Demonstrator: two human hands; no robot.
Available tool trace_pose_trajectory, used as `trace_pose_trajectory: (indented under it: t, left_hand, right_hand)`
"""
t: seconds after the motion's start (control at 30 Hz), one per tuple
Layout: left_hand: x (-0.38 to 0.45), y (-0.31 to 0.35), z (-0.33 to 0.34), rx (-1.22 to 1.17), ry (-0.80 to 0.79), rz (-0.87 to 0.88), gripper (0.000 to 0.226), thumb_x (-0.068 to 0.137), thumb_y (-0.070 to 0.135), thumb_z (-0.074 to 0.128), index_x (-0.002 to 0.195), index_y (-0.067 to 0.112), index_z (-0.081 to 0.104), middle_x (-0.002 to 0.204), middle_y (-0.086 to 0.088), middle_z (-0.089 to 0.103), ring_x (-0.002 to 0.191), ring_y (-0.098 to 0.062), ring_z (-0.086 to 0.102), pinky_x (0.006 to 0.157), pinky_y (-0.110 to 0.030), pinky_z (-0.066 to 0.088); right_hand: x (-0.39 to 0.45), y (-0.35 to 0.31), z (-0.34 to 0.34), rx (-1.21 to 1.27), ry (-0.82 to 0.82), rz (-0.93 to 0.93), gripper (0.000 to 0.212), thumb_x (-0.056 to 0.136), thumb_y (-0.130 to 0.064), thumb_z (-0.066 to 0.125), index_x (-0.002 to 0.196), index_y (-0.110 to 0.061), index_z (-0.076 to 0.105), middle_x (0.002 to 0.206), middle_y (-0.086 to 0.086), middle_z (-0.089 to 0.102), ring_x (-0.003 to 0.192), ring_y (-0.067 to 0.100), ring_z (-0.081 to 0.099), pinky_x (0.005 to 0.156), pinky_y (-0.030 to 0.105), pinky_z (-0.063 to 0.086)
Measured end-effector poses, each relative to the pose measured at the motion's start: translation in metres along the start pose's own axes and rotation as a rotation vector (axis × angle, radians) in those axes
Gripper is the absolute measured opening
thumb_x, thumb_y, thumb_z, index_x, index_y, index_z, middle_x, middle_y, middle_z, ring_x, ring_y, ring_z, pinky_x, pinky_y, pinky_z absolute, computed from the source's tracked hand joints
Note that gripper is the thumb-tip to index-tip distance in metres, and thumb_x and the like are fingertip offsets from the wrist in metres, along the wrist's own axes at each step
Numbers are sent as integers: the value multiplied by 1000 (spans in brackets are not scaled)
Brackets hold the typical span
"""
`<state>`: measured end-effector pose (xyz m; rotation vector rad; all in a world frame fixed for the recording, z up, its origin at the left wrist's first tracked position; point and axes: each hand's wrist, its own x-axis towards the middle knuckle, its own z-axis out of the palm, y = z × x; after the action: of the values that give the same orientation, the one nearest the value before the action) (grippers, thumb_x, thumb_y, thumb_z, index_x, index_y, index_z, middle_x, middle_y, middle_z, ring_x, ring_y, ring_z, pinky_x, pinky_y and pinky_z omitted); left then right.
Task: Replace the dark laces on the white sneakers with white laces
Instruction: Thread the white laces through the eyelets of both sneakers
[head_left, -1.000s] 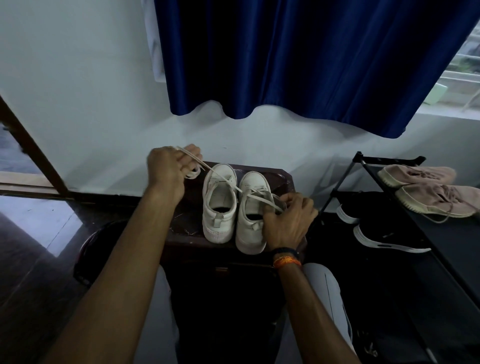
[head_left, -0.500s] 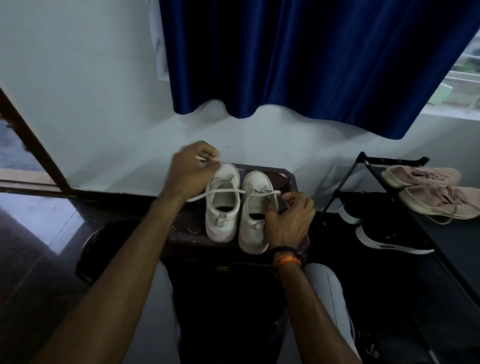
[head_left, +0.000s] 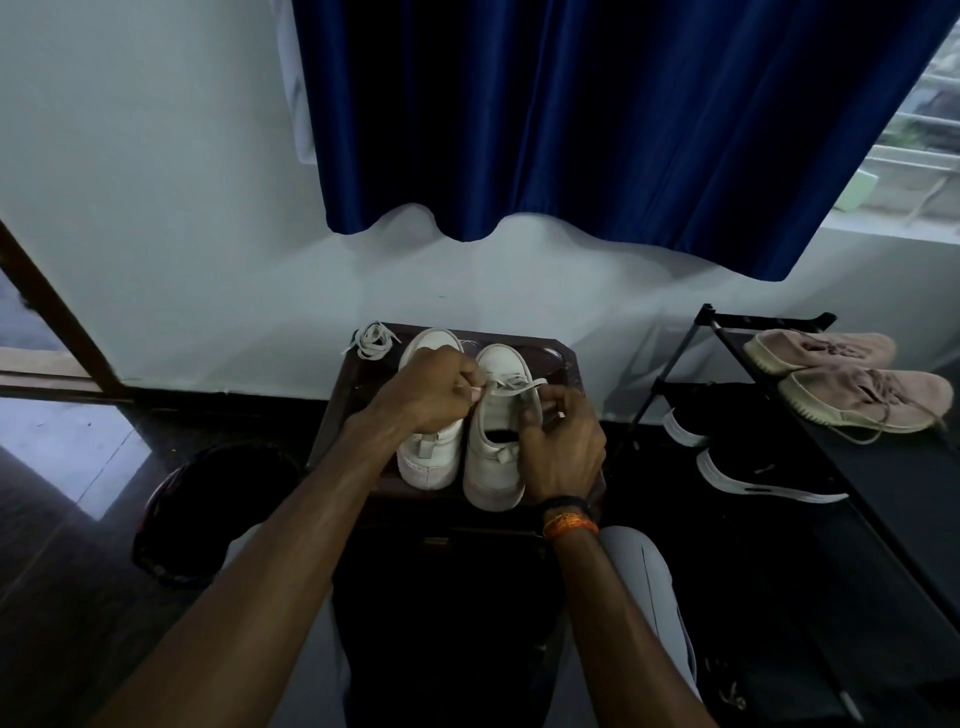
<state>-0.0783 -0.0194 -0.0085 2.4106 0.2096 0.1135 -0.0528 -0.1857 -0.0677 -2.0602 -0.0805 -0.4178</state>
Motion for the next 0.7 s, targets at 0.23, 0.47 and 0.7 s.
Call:
trace_pose_trajectory:
  t: [0.23, 0.47, 0.7]
  left_hand:
    - [-4, -6, -26, 5, 288, -118, 15, 81, 2, 63, 82, 7, 77, 83, -6, 75, 85, -22, 67, 78, -31, 54]
    - [-9, -22, -31, -12, 323, -245, 8, 81, 10, 67, 79, 8, 75, 85, -8, 73, 86, -26, 67, 80, -36, 54]
    - [-12, -19, -25, -40, 247, -126, 11, 81, 26, 71, 72, 30, 70, 79, 11, 71, 82, -13, 67, 76, -31, 54]
  right_hand:
    - [1, 1, -2, -1, 3, 19, 18, 83, -42, 71, 88, -25, 65, 84, -11, 67, 76, 11, 62, 72, 30, 50]
    - [2, 3, 0, -23, -14, 6, 19, 84, -42, 70, 91, -24, 70, 90, -6, 68, 83, 13, 63, 74, 29, 49]
    - [3, 1, 1, -62, 1, -38, 16, 85, -36, 70, 92, -22, 74, 95, -2, 67, 84, 17, 63, 72, 27, 45]
